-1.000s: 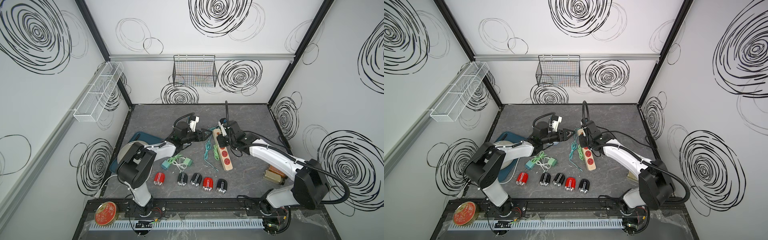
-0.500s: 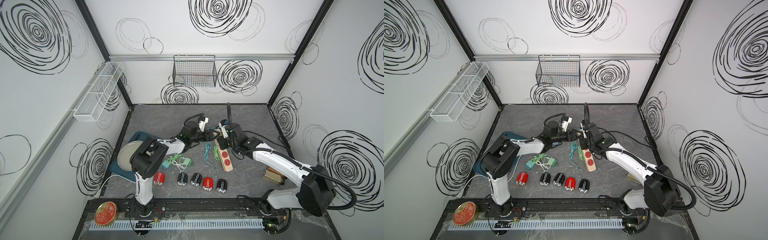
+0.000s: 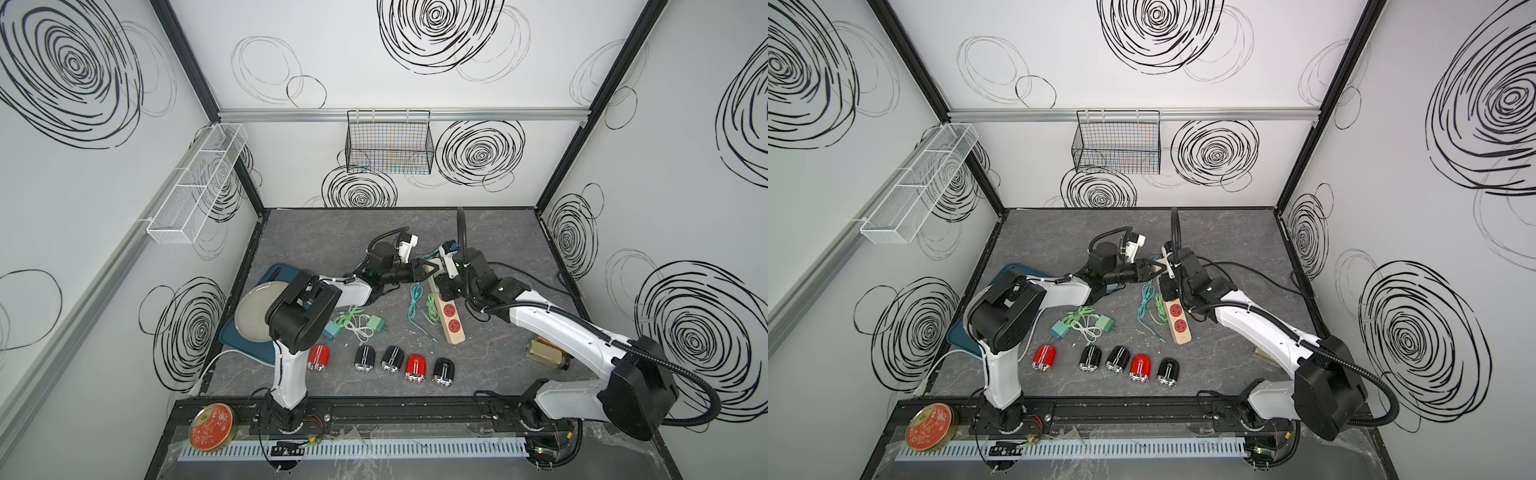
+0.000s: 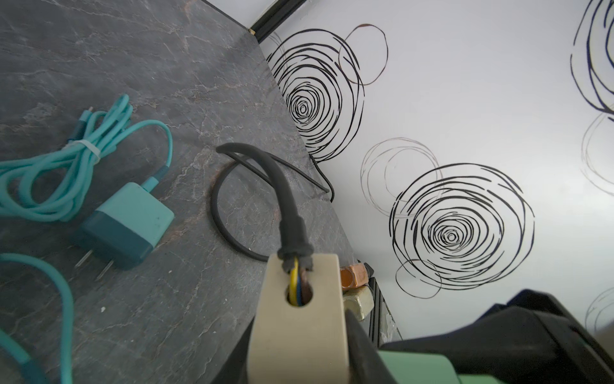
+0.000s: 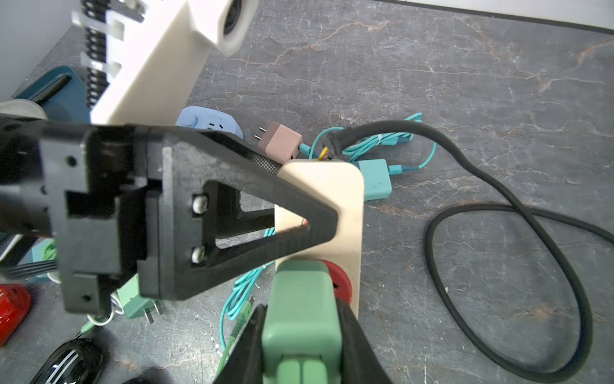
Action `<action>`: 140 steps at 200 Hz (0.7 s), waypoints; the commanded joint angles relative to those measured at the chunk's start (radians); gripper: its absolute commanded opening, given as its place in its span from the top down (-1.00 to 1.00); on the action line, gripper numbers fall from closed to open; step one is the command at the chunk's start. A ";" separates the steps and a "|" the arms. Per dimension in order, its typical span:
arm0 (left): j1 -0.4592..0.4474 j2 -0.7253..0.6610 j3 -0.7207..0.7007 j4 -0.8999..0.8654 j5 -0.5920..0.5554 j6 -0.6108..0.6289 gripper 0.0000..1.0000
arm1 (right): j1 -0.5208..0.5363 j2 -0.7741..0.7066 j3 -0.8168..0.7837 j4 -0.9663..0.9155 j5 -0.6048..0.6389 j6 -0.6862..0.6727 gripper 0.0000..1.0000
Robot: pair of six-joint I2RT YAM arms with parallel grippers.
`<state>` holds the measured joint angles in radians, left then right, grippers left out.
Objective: Unplug the electric shaver
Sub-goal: Remove the plug from the socket.
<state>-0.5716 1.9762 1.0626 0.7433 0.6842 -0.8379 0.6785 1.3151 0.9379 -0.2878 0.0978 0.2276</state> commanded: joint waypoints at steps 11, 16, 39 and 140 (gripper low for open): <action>-0.002 0.006 0.010 0.107 0.055 0.034 0.47 | 0.006 -0.054 -0.012 0.075 -0.012 0.012 0.76; -0.001 0.004 0.007 0.111 0.057 0.034 0.47 | 0.004 -0.058 -0.016 0.075 -0.012 0.013 0.76; 0.005 0.004 -0.003 0.119 0.064 0.038 0.49 | 0.004 -0.072 -0.023 0.073 -0.012 0.018 0.77; 0.010 -0.011 -0.011 0.039 0.033 0.107 0.56 | -0.111 -0.163 -0.076 0.081 -0.129 0.060 0.79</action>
<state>-0.5800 1.9759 1.0603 0.7856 0.7227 -0.8097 0.5606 1.1812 0.8154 -0.2180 -0.1070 0.2867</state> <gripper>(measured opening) 0.330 0.291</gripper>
